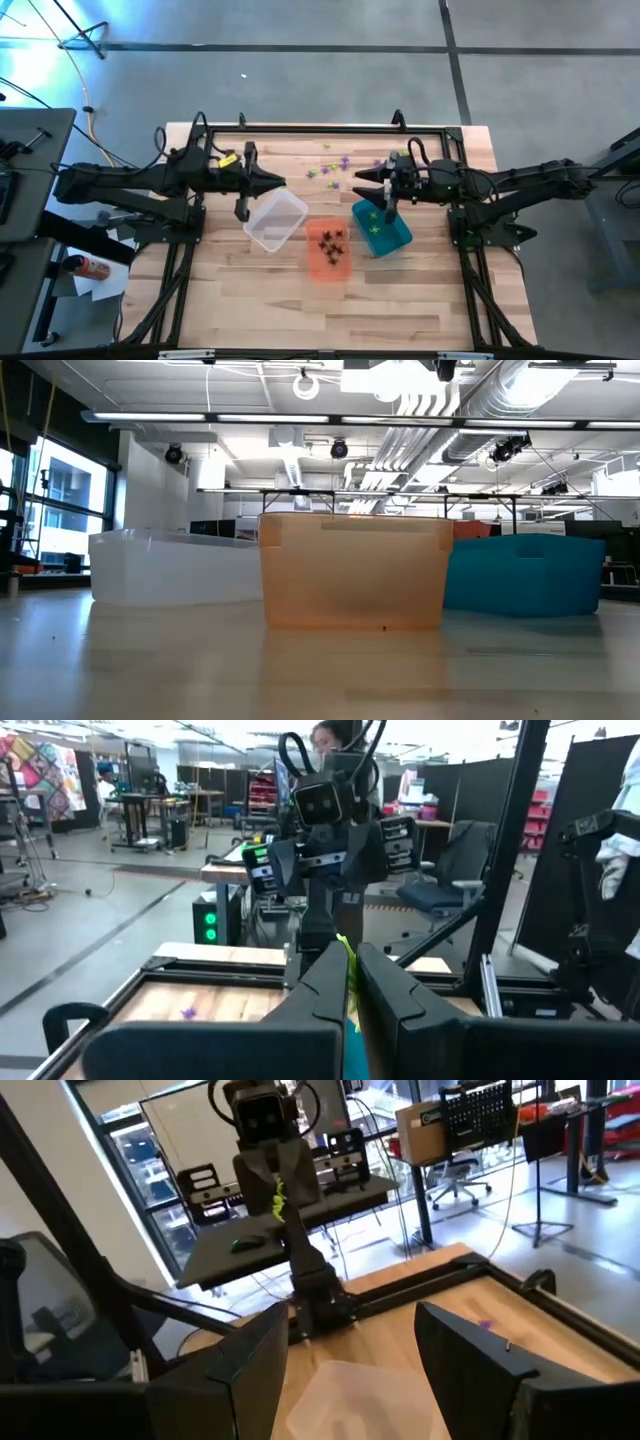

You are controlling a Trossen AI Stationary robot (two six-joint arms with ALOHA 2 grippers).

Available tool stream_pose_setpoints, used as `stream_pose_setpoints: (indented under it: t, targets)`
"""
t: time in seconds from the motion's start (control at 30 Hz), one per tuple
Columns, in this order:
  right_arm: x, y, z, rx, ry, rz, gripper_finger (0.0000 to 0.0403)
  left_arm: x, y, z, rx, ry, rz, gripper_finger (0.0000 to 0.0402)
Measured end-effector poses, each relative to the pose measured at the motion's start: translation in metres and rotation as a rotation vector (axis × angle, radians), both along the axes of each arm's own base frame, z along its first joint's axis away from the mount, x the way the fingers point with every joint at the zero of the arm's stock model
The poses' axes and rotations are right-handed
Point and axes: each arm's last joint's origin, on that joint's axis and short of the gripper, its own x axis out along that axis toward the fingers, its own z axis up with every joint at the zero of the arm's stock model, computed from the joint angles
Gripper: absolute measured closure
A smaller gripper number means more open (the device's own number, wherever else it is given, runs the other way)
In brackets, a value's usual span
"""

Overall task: Sort Halloween decoration
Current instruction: Put the green spider toy into the blue bin

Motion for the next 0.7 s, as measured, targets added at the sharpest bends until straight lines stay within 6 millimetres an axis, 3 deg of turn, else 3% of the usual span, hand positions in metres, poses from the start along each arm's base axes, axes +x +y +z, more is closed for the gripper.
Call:
stream_pose_setpoints:
  t: [0.2,0.33,0.47,0.7]
  targets:
    - [0.0,0.0,0.003,-0.036,-0.028,0.0,0.0188,0.001,0.002,-0.001,-0.08,0.003,0.057,0.0401]
    - [-0.002,-0.001,0.01,-0.087,-0.081,-0.026,0.0188,0.021,0.003,-0.011,-0.106,0.088,0.079,0.0401]
    - [-0.006,-0.002,0.019,-0.142,-0.151,-0.064,0.0188,0.062,0.003,-0.017,-0.087,0.209,0.066,0.0401]
    - [-0.016,-0.003,0.04,-0.232,-0.32,-0.103,0.0188,0.154,0.003,-0.059,0.001,0.397,-0.005,0.0401]
